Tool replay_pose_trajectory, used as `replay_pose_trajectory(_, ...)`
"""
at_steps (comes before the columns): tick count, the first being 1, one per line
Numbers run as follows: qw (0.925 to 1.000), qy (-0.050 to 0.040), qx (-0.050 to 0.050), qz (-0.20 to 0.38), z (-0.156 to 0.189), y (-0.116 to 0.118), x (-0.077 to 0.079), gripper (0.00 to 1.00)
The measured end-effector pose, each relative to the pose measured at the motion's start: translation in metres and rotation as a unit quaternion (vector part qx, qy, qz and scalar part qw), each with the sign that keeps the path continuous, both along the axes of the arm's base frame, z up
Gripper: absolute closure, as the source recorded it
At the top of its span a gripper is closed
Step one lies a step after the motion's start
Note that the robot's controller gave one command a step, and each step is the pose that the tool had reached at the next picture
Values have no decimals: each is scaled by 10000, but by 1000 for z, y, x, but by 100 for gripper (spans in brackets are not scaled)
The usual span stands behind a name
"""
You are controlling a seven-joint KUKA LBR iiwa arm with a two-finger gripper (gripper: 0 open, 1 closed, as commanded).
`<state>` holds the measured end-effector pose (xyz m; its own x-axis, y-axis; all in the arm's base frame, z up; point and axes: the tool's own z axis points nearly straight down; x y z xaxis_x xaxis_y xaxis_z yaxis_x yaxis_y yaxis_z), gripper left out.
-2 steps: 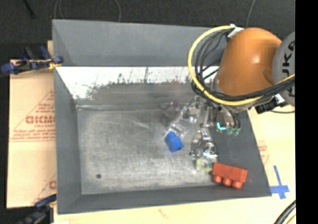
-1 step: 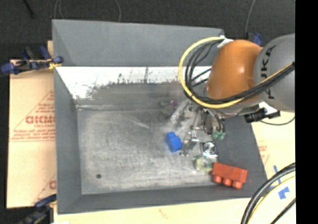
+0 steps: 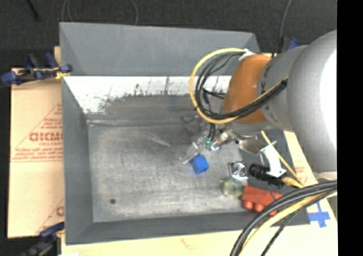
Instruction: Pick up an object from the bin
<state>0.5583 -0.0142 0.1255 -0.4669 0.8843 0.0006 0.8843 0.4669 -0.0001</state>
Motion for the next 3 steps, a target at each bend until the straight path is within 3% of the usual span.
replay_pose_trajectory(1,9053,-6,-6,4247,-14,26,-22,0)
replay_pose_trajectory(2,8459,-38,-20,5333,-52,-32,11,0)
replay_pose_trajectory(3,7896,-50,-68,6136,-51,-9,18,0)
